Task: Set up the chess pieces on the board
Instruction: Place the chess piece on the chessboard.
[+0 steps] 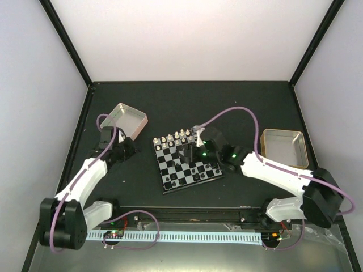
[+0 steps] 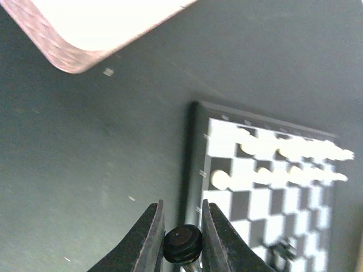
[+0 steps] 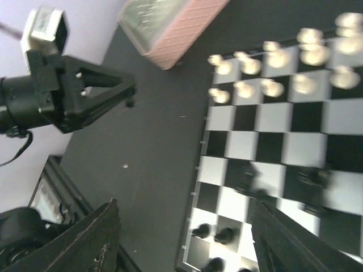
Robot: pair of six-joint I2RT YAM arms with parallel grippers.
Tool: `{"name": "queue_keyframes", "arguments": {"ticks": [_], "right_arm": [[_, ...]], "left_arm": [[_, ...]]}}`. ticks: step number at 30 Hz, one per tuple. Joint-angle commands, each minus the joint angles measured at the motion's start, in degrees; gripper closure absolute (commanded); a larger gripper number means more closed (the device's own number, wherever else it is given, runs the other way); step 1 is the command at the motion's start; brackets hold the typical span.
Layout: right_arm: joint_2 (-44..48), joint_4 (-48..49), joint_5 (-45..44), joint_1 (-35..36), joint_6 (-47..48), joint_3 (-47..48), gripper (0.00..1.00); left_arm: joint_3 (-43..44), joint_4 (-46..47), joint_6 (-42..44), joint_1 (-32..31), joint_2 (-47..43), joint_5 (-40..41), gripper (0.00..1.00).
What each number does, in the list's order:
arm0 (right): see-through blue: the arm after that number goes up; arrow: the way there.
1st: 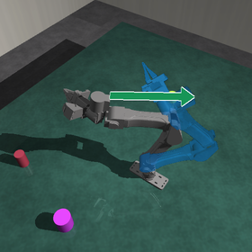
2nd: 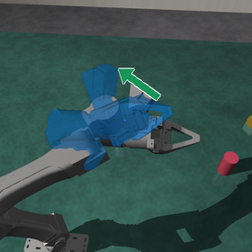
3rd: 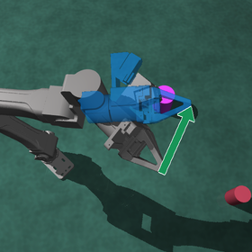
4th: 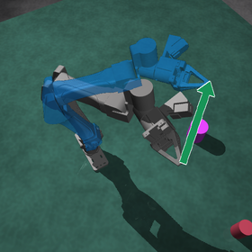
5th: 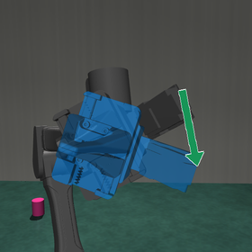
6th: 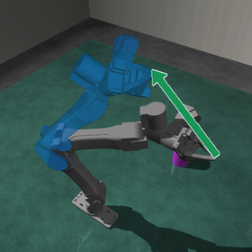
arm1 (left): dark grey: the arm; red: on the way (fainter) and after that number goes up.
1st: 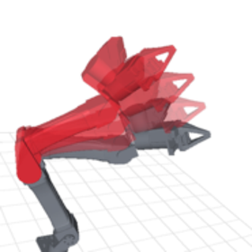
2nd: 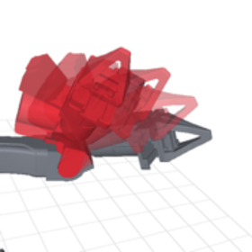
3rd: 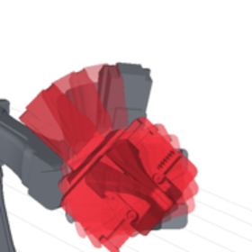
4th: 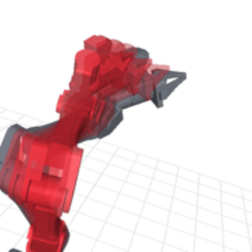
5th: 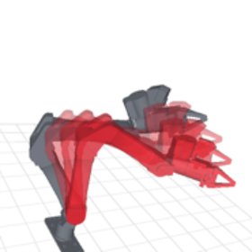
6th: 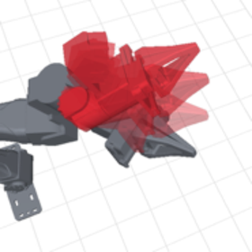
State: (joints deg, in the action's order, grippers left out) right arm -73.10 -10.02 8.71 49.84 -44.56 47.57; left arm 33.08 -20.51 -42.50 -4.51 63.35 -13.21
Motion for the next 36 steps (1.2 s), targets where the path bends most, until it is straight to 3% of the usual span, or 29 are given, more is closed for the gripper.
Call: {"name": "queue_keyframes", "arguments": {"ticks": [1,7,11,20,31,36], "right_arm": [[-4.7,6.89,2.14,5.25,6.39,5.68,0.36],[-11.13,12.6,-0.01,9.21,8.74,10.19,0.34],[-14.8,14.69,-0.85,9.98,8.69,12.34,0.36],[-18.7,13.98,-5.92,10.23,6.24,13.38,0.5],[-21.78,12.58,-3.0,11.56,9.16,17.44,0.49],[-23.02,10.37,-5.24,11.68,8.59,18.83,0.6]], "left_arm": [[0.93,-2.98,-6.44,0.25,-5.47,-13.4,0.83],[-2.74,5.07,-19.12,-0.03,-7.56,-28.26,0.82],[-3.14,6.01,-23.3,0.01,-7.78,-32.42,0.82],[-3.57,8.27,-30.26,-0.05,-10.57,-35.54,0.82],[-4.43,9.12,-31.35,-0.04,-10.27,-35.84,0.83],[-4.75,9.37,-31.8,-0.04,-10.35,-36.08,0.83]]}}
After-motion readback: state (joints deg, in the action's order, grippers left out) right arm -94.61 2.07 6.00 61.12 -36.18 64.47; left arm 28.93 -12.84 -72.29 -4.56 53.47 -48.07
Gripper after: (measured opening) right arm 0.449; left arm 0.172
